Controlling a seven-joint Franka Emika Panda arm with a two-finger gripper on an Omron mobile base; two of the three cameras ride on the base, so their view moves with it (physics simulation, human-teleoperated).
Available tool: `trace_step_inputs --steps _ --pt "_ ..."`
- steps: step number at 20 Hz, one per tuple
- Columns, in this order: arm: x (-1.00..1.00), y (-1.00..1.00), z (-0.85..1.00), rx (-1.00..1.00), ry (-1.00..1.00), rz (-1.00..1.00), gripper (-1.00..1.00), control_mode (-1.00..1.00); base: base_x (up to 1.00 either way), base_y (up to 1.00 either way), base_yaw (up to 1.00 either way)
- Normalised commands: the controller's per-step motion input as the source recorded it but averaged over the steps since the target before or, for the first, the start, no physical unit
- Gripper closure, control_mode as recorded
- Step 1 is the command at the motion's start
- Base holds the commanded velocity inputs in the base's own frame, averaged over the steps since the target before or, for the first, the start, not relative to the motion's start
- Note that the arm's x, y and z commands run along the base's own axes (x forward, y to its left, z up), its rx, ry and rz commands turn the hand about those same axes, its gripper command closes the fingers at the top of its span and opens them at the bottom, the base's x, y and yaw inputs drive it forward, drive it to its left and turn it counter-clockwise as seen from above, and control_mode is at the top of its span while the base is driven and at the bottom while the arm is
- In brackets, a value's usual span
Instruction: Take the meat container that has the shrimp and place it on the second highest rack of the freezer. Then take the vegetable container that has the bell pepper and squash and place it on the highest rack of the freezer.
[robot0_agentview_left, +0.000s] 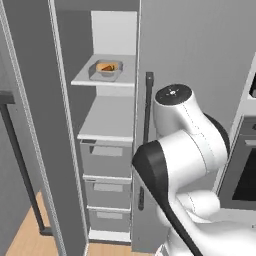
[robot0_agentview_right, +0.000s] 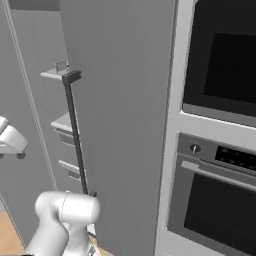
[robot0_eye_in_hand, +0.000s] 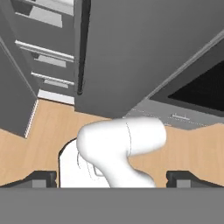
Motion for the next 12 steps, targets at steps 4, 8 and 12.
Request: trace_step_inputs --steps 4,8,12 --pt "0.0 0.0 0.0 0.0 0.0 0.0 -1.0 1.0 -0.66 -0.99 -0.4" --pt "0.0 0.0 0.0 0.0 0.0 0.0 -1.0 1.0 -0.08 -1.0 -0.37" --pt "0.0 0.0 0.0 0.0 0.0 0.0 -1.0 1.0 0.19 -1.0 -0.32"
